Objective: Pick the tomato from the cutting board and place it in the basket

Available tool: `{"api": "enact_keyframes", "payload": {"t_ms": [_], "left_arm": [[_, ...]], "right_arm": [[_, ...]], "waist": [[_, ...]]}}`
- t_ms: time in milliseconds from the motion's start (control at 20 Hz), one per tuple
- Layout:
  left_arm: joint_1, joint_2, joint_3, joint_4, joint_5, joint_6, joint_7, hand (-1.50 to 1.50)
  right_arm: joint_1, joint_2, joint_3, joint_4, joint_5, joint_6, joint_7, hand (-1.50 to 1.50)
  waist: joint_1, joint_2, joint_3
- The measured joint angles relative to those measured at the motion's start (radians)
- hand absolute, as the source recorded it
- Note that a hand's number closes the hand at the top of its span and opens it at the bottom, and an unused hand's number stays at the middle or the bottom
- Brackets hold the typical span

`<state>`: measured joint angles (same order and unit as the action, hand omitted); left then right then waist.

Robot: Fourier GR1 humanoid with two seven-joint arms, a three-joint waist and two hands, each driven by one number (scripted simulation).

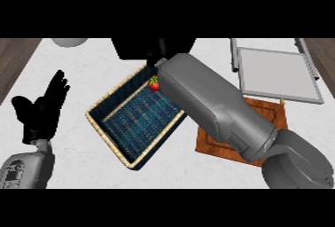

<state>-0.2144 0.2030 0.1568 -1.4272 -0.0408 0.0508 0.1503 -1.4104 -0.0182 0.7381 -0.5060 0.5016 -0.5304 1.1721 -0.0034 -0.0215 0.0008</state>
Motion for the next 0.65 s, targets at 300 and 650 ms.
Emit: {"api": "enact_keyframes", "payload": {"t_ms": [300, 650], "left_arm": [[0.026, 0.011, 0.027, -0.003, 0.007, 0.008, 0.002, 0.00], [0.055, 0.027, 0.057, -0.011, 0.016, 0.015, 0.008, 0.00]], "right_arm": [[0.033, -0.004, -0.091, -0.017, 0.033, -0.151, -0.021, -1.50], [0.137, 0.006, -0.140, -0.120, 0.065, -0.272, -0.031, -1.50]], "waist": [[-0.047, -0.017, 0.001], [-0.090, -0.033, 0.001]]}}
